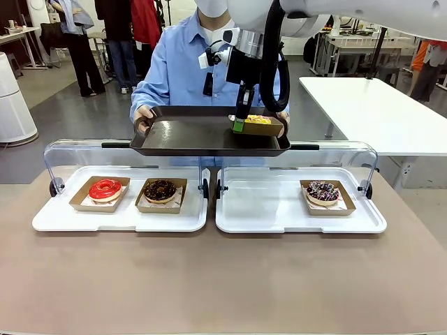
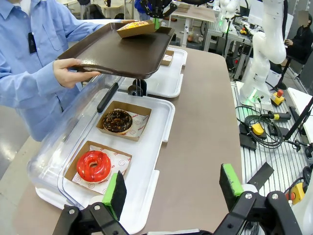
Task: Provide the desired donut to the person.
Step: Place the picked Paper togo box onto the Handle tray extended by the person.
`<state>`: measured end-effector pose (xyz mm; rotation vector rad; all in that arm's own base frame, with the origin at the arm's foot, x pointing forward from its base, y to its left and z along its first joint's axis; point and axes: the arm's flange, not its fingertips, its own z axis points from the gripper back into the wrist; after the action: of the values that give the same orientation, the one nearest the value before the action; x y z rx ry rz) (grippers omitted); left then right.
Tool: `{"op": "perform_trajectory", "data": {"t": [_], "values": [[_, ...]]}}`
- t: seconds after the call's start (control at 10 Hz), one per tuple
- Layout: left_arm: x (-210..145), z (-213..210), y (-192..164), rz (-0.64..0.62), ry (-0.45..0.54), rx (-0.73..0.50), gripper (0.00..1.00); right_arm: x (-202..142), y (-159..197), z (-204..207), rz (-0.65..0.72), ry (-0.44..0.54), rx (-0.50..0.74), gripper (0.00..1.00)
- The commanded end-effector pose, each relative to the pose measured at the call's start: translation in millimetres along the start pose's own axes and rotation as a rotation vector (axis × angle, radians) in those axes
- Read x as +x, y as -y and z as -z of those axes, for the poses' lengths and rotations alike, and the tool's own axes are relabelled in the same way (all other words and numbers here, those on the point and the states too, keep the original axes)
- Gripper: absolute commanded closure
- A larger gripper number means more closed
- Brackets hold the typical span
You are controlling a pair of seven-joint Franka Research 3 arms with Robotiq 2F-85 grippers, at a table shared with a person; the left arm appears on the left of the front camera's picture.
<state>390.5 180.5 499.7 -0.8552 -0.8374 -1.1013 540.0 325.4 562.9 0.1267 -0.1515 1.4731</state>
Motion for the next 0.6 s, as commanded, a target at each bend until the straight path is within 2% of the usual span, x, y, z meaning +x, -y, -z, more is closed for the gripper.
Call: {"op": "perform_trajectory", "data": {"t": [0.0,0.1,0.2,0.3,0.4,0.5], "values": [[-0.2,0.2,0.9,0.024,0.026,0.002,0.00,-0.7,2.5,0.3,-0.040,0.038,0.023,0.39],[-0.2,0.2,0.9,0.024,0.026,0.002,0.00,-0.1,2.1,-0.3,-0.043,0.035,0.021,0.39],[-0.2,0.2,0.9,0.024,0.026,0.002,0.00,-0.3,1.7,0.1,-0.046,0.034,0.021,0.00],[-0.2,0.2,0.9,0.024,0.026,0.002,0.00,-0.5,1.6,0.7,-0.048,0.037,0.024,0.36],[-0.2,0.2,0.9,0.024,0.026,0.002,0.00,-1.2,1.9,0.6,-0.049,0.042,0.029,0.00],[-0.2,0.2,0.9,0.024,0.026,0.002,0.00,-1.9,1.3,0.4,-0.048,0.041,0.039,0.00]]}}
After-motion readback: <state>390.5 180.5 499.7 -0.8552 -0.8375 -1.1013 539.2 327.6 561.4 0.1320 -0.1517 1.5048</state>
